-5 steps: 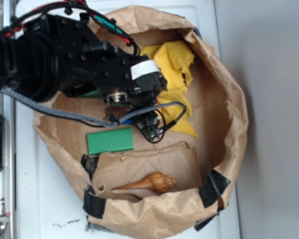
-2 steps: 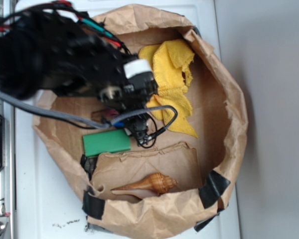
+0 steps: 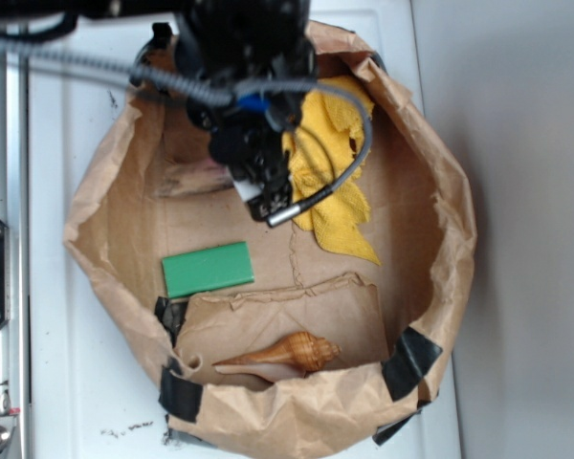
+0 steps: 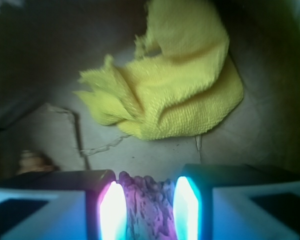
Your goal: Grab the wood chip.
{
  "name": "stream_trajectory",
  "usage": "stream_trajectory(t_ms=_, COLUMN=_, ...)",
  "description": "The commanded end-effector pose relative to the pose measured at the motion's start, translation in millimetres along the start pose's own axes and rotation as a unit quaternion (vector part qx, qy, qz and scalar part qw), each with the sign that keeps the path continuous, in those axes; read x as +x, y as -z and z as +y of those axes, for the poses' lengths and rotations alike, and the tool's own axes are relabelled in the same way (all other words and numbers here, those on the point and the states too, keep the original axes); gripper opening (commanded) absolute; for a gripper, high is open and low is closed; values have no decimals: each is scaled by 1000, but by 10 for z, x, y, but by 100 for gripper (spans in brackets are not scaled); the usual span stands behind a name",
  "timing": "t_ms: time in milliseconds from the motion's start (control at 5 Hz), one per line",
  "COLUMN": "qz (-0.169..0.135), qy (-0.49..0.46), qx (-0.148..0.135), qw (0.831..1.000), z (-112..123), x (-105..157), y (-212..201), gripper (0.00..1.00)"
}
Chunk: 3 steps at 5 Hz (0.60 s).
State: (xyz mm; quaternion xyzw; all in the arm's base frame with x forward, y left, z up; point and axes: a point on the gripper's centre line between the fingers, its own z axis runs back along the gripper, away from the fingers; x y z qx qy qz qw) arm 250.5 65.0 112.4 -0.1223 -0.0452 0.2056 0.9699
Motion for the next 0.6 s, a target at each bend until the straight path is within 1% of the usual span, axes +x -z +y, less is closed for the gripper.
stream_trajectory(t_ms=0, qz=-18, qy=-5, qx=-15, qw=1000, z=82, x=88, y=-423, gripper=0)
stream_trajectory(t_ms=200, qz=-28, qy=-11, qx=-19, qw=999, z=97, x=87, y=-427, gripper=0)
stream_trajectory(t_ms=400, qz=-46, qy=-6, qx=31, qw=998, z=63, x=72, y=-320, gripper=100)
